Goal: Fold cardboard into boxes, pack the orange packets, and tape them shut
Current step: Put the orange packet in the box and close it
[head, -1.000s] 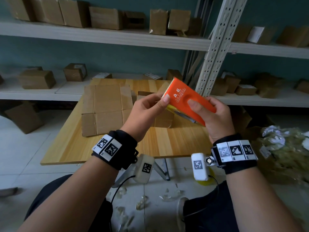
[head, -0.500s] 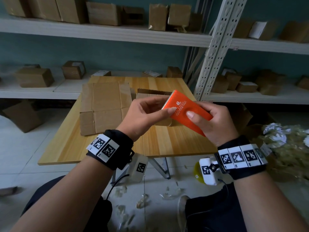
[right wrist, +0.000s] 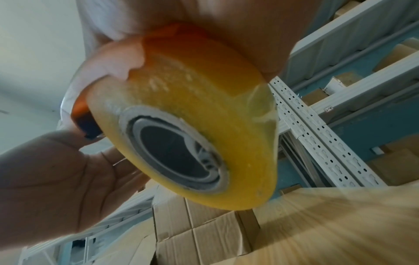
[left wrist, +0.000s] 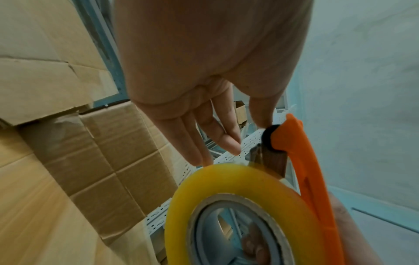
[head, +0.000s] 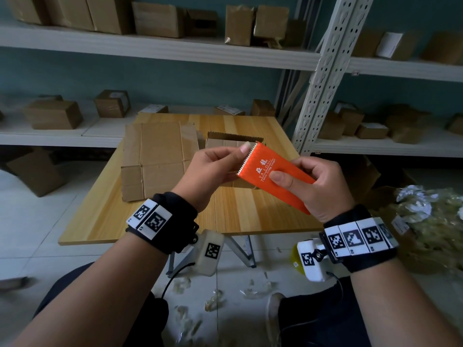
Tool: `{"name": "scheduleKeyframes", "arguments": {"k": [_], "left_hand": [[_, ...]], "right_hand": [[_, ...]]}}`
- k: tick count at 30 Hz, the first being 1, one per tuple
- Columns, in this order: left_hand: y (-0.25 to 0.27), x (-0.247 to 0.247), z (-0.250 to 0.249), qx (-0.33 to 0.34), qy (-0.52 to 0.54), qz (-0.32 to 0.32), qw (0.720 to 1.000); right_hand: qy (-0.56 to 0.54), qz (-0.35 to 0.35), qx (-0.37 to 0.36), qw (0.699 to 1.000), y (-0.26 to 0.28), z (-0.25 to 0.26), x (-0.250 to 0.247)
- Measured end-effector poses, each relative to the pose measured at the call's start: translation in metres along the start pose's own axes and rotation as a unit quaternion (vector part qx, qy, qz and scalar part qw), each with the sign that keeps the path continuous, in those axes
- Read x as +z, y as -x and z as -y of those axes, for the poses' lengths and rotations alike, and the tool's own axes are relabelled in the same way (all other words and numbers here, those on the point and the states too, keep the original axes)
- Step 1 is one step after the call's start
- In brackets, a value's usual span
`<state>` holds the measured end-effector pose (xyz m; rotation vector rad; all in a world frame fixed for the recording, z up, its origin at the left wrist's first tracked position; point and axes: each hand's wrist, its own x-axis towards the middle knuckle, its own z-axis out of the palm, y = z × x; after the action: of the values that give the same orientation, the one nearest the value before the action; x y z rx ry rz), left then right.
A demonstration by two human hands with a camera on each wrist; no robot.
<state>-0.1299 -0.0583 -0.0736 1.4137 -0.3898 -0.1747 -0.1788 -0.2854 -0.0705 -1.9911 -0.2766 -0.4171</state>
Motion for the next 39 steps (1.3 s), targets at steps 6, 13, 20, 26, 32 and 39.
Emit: {"name": "scheduleKeyframes", "arguments": {"k": [6,13,20,26,32,39], "left_hand": [[0.004,-0.007,-0.002,0.001,0.02,0.029,0.999],[0.005,-0.01,0.0,-0.014,0.006,0.001,1.0],[0.004,-0.016,0.0,-0.046,0.014,-0.021,0.999],[0.003,-0.025,-0.001,-0.097,0.077,0.016,0.992],[0.006,-0.02,-0.002,-0.051,0.041,-0.034,0.997],[0.004,-0.023,0.003,-0.04,-0.035,-0.058,0.997]], "right_hand": [[0.02,-0.02,0.005,1.0,-0.001,-0.002,0.005],[0.08,-0.003,0.023,0.997,-0.001,0.0,0.01],[0.14,0.004,0.005,0.99,-0.001,0.005,0.017],[0.156,-0.004,-0.006,0.988,-0.001,0.007,0.019],[0.147,-0.012,0.001,0.989,-0.002,0.008,0.019],[0.166,0.017,0.011,0.986,-0.008,0.003,0.016]]}}
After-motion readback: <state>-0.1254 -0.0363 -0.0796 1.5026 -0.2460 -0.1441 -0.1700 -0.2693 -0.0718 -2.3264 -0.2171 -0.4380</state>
